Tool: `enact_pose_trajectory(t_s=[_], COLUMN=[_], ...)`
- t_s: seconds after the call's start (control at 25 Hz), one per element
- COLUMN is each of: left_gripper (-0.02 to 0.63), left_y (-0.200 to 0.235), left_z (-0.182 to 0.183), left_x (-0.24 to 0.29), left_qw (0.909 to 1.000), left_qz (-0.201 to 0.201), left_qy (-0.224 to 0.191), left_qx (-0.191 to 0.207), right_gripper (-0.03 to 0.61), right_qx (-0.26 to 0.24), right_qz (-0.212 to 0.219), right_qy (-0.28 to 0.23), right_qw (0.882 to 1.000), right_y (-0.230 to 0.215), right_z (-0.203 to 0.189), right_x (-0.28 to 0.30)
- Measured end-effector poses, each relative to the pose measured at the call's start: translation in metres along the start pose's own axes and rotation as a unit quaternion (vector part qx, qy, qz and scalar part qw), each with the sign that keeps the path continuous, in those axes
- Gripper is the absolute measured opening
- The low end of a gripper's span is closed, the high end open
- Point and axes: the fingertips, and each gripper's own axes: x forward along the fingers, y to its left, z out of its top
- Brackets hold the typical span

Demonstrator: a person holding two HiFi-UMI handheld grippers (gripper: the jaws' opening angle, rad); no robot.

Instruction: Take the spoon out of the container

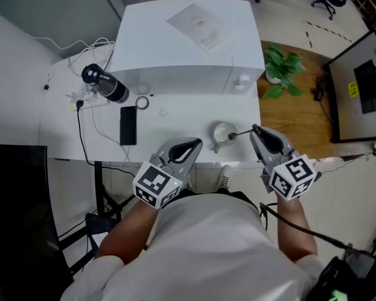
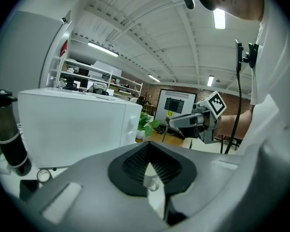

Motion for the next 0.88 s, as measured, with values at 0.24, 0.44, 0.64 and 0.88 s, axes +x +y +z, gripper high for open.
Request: enact_pose_trajectory(t_s=[0.24,0.44,0.64,0.88], left_gripper=[0.005,0.005,0.005,0.005], left_y=[-0.007,-0.011,-0.013,-0.015], left_z=[0.009,0.011,0.013,0.013], left_x=[-0.005,-0.007,-0.006,-0.006], left_qw=[0.9998,0.9997,0.9996,0.9995], left_qz=[-0.006,-0.009,-0.009,-0.01], left_qy=[-0.011,-0.012,-0.013,-0.016], left_qx=[0.014,0.019,0.023,0.024], right_gripper=[0.058,0.058,0.058,0.057], right_qx=[0.001,0.002,0.002,-0.001], right_qz=[-0.009,-0.007,-0.008,-0.007], right_qy=[-0.019,-0.023,-0.027,-0.028], right_qw=[1.0,1.0,1.0,1.0], right_y=[0.007,0.017,0.019,0.022], right_z=[0.007,0.006,0.008,0.008], right_x=[-0.015,-0.022,-0.026,-0.026])
